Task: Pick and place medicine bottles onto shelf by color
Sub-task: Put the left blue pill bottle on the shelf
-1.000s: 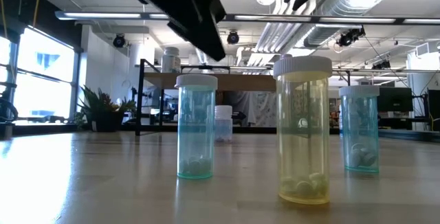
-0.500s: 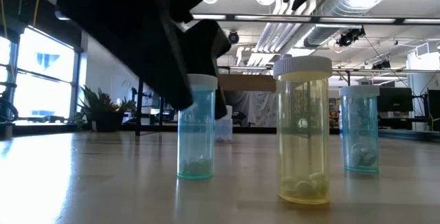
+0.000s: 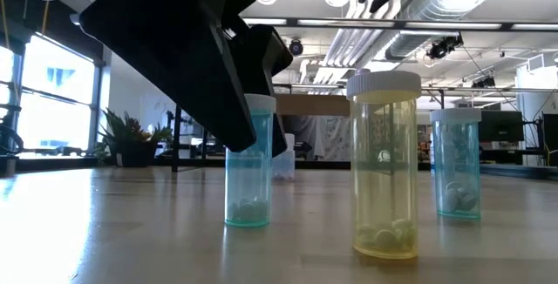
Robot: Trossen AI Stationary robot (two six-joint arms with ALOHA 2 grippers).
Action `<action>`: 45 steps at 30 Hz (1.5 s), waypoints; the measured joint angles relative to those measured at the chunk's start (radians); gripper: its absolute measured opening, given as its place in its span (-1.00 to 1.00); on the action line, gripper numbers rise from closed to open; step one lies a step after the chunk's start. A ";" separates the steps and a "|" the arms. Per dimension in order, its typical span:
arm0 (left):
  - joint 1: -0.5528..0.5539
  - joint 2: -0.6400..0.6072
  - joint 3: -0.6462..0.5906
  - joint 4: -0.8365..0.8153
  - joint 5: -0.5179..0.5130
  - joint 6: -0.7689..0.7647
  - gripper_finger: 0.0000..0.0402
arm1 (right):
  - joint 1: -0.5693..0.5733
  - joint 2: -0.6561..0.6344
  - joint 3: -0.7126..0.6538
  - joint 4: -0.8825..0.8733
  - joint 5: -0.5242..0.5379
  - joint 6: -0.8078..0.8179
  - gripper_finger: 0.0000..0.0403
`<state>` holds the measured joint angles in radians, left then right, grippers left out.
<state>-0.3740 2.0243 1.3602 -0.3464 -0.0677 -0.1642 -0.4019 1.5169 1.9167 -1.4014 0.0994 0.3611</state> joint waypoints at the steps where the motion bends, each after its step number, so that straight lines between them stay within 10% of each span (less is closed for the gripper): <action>1: 0.001 0.000 0.000 0.000 0.000 0.000 -0.13 | 0.000 0.000 0.000 0.000 0.000 0.000 -0.07; 11: 0.007 0.000 0.000 -0.008 0.004 0.011 -0.50 | 0.000 0.000 0.000 -0.001 0.000 -0.002 -0.07; 25: 0.143 -0.140 0.001 -0.180 -0.020 0.071 -0.47 | -0.024 0.000 0.000 0.007 0.109 -0.095 -0.07; 45: 0.580 -0.401 0.001 -0.219 -0.139 0.212 -0.47 | -0.078 0.000 0.000 0.096 0.110 -0.186 -0.07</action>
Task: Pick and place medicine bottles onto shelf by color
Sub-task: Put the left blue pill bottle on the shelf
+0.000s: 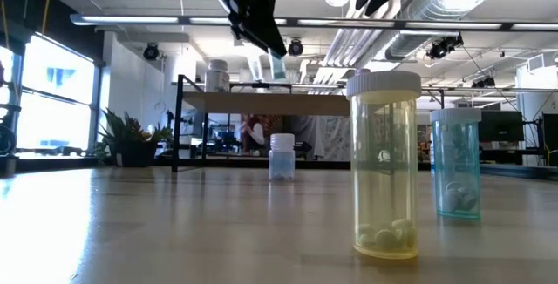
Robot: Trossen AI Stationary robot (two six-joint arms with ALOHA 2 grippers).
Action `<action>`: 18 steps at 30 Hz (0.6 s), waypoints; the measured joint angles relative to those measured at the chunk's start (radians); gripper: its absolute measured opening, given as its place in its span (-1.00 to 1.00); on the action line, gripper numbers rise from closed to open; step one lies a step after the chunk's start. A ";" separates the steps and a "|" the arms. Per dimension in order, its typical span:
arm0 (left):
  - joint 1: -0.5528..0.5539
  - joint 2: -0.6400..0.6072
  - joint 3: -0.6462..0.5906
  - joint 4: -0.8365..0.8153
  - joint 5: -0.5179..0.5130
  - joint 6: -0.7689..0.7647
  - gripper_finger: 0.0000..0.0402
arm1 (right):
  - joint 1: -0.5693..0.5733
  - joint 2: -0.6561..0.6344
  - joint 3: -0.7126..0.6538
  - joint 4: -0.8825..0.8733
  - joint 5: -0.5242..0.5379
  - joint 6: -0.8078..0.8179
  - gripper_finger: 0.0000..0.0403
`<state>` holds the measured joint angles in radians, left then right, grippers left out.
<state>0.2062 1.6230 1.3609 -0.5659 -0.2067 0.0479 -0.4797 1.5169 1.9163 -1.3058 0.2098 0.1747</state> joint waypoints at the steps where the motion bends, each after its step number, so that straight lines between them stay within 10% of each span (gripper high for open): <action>1: 0.024 -0.010 0.000 0.006 0.000 0.011 -0.47 | 0.000 0.000 0.000 0.002 0.000 0.000 -0.07; 18: 0.346 -0.035 0.134 -0.010 0.023 0.225 -0.47 | 0.000 0.000 0.000 0.039 0.055 0.213 -0.07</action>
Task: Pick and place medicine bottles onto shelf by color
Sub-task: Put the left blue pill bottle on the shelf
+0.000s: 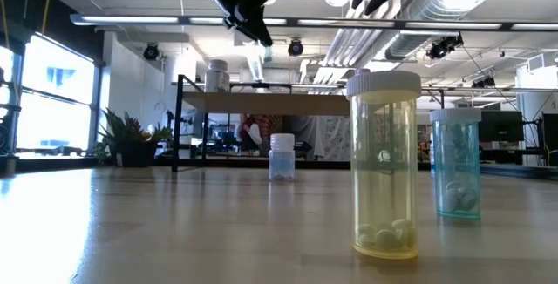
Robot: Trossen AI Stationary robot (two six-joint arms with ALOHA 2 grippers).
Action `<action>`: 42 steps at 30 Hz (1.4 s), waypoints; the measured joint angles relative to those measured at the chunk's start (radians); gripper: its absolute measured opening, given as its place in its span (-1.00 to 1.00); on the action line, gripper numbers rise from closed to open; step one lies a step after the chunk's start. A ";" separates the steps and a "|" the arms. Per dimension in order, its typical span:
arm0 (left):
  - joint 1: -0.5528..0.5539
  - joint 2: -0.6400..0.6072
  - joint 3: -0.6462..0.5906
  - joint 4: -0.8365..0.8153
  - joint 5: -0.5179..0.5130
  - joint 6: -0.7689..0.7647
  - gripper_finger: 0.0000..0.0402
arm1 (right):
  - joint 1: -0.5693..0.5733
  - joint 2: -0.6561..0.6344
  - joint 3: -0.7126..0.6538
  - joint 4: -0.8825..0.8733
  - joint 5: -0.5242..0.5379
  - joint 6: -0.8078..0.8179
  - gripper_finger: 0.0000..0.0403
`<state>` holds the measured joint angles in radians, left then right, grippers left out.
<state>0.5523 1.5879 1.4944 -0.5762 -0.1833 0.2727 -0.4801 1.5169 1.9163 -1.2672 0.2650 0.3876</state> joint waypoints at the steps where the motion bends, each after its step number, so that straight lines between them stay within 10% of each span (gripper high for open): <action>1: 0.021 0.001 0.000 -0.001 0.000 0.000 -0.47 | 0.000 0.000 0.000 -0.001 0.008 0.014 -0.07; 13: 0.187 0.002 0.000 -0.005 0.152 -0.128 -0.47 | 0.000 0.000 0.000 -0.007 0.023 0.128 -0.07; 42: 0.154 0.123 -0.001 -0.012 0.176 -0.150 -0.47 | 0.000 0.000 0.000 -0.008 0.049 0.162 -0.07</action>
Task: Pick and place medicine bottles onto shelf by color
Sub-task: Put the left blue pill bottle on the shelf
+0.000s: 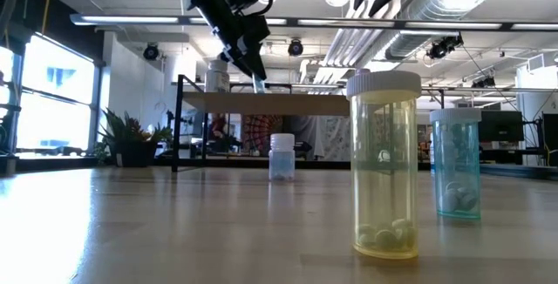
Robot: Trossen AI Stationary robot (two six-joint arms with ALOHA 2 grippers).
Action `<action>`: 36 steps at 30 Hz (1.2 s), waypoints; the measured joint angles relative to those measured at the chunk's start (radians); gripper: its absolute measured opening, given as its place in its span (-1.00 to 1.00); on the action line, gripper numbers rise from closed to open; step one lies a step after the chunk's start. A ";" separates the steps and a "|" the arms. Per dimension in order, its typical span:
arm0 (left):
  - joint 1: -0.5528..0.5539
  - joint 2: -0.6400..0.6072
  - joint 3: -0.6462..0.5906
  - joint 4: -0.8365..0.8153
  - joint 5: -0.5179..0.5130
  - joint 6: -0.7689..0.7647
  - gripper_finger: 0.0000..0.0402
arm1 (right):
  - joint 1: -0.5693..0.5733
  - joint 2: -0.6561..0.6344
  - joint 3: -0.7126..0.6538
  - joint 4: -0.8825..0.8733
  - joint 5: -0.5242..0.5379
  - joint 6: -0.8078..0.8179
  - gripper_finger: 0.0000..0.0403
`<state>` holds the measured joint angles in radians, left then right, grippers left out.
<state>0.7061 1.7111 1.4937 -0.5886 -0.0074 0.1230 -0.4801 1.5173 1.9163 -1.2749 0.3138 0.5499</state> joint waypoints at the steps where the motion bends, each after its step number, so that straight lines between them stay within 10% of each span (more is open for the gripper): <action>1: -0.003 0.000 0.000 0.000 0.000 0.001 -0.47 | 0.000 0.000 0.000 0.000 0.000 0.000 -0.07; 24: -0.014 0.035 0.001 -0.005 -0.034 0.011 -0.45 | 0.000 0.000 0.000 -0.027 -0.001 -0.008 -0.07; 36: -0.014 0.037 0.000 0.010 -0.034 0.011 -0.03 | 0.000 0.000 0.000 -0.026 0.020 -0.032 -0.07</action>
<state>0.6922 1.7485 1.4940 -0.5789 -0.0414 0.1341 -0.4800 1.5177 1.9160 -1.3011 0.3337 0.5183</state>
